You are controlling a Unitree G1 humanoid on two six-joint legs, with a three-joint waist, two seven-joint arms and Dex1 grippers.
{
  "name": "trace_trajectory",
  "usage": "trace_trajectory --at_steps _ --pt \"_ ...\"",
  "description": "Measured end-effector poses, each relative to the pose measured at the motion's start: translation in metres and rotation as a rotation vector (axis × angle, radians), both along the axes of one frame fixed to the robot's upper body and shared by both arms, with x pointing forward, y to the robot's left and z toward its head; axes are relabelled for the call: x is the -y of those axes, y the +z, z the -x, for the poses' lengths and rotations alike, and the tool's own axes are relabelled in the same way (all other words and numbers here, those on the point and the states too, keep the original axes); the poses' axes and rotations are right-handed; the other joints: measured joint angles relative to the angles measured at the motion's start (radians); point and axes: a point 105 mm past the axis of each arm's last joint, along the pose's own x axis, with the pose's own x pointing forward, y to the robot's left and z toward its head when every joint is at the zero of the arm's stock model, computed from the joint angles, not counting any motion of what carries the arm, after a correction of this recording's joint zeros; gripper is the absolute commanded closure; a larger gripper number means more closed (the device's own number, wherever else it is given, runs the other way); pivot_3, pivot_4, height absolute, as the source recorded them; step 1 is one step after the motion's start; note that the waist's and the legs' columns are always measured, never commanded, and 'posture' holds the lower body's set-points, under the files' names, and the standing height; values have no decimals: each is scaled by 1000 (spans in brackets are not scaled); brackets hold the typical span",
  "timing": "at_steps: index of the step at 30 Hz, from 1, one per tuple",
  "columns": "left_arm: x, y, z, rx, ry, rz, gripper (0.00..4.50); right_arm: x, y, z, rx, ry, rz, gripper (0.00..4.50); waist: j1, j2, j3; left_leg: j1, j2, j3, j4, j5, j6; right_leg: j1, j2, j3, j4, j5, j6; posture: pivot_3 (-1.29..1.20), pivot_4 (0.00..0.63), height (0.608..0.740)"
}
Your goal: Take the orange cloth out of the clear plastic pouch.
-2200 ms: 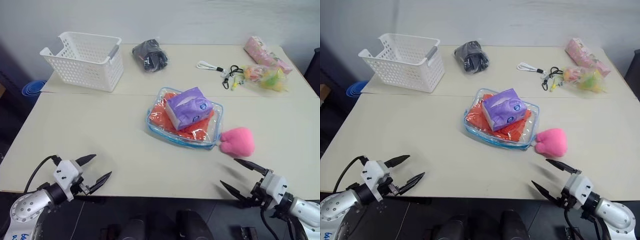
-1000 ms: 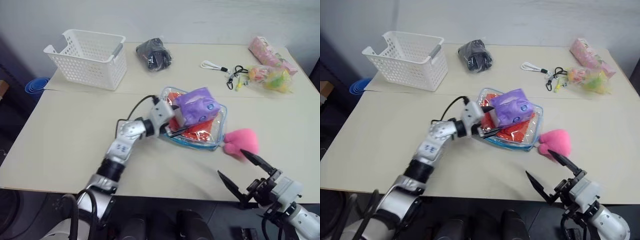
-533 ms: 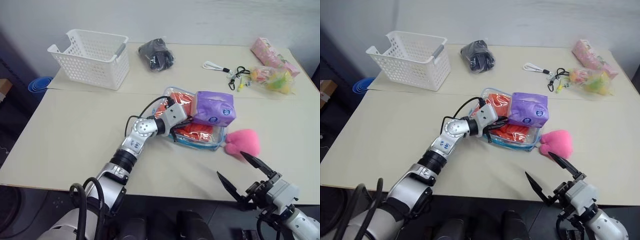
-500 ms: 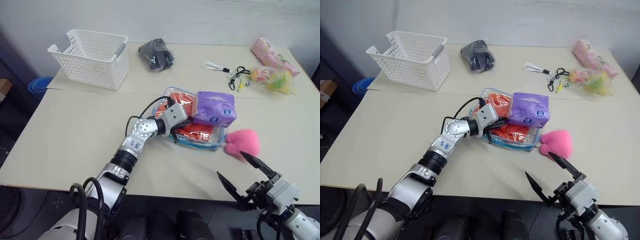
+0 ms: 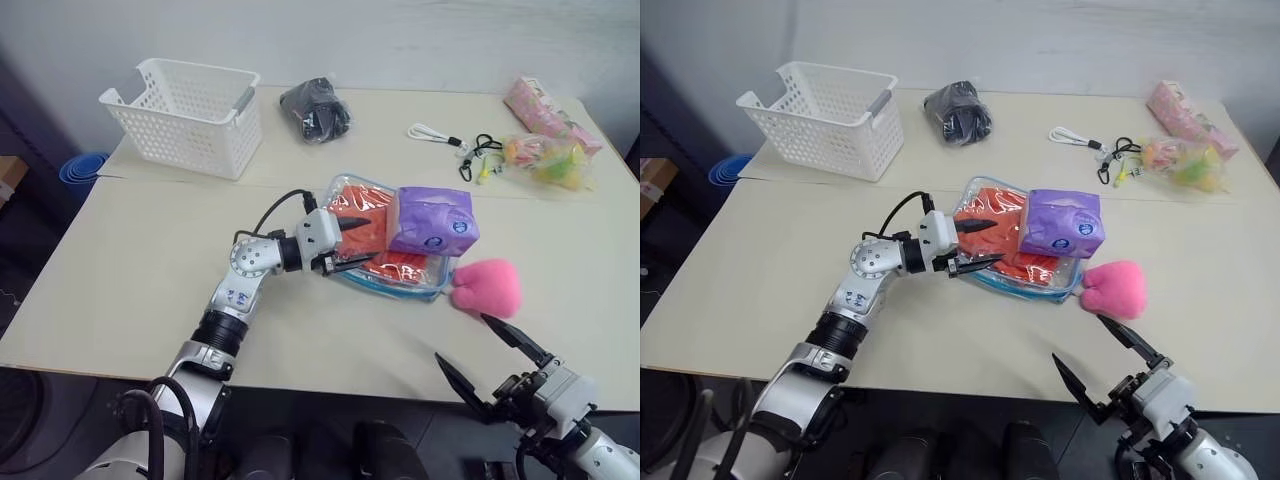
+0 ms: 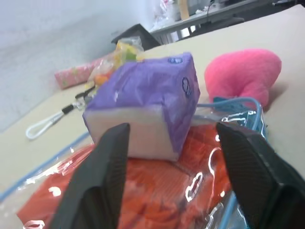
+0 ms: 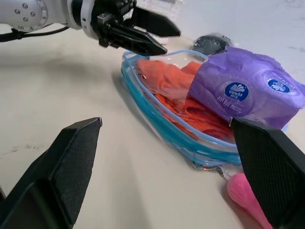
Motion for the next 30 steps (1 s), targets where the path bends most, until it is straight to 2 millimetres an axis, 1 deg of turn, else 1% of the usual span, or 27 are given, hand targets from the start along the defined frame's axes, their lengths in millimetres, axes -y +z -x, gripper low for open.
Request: trace_trajectory --at_steps 3,5,7,10,13,15,20,23,24,25,27,30 --pt "17 15 -6 82 -9 -4 579 0 4 1 7 -4 8 0 0 0 0 0 0 1 0 0 0 0 1 0 0 0 0 0 150 740" --pt "33 18 -9 115 -18 -38 579 -2 7 1 12 1 9 0 -2 0 0 0 0 1 0 0 1 0 1 0 0 0 0 0 150 740" --pt "44 13 -12 120 -20 -84 579 -2 8 1 11 1 9 0 -3 -1 0 0 0 1 0 0 1 0 1 -1 0 0 0 0 150 740" --pt "57 -1 -20 134 15 -191 579 -1 6 2 -5 -4 8 0 -5 -2 1 0 0 3 -1 0 1 -1 2 -2 0 0 0 0 150 740" --pt "65 -15 -26 159 51 -297 1141 3 4 6 -22 -21 17 0 -4 -2 1 0 0 3 -2 0 1 -2 2 -3 0 0 0 0 150 740" --pt "70 -20 -29 171 79 -334 1754 10 4 10 -29 -49 33 0 -4 -2 1 0 0 4 -2 -1 3 -2 2 -4 0 0 1 0 150 740" --pt "78 -21 -30 206 82 -382 3240 16 8 15 -5 -75 45 0 -3 -3 2 0 0 4 -2 -1 3 -2 1 -4 0 0 1 0 150 740" --pt "80 -25 -29 227 90 -394 4070 16 10 16 19 -86 25 0 -4 -4 2 0 0 4 -2 -1 3 -2 1 -4 0 0 1 0 150 740" --pt "81 -25 -29 233 94 -395 4264 16 11 17 25 -87 19 0 -4 -4 2 0 0 4 -1 -1 3 -2 1 -4 0 0 1 0 150 740" --pt "80 -25 -30 233 101 -390 4393 16 13 16 34 -89 6 0 -4 -4 2 0 0 4 -2 0 2 -2 1 -4 0 0 1 0 150 740" --pt "79 -24 -32 218 118 -375 4394 15 18 13 71 -94 -31 0 -4 -3 2 1 0 4 -1 0 2 -2 1 -4 0 0 1 0 150 740" --pt "74 -23 -35 140 126 -324 4394 15 26 8 117 -88 -55 0 -7 -3 2 1 1 5 -1 0 2 -2 1 -4 1 0 1 0 150 740"
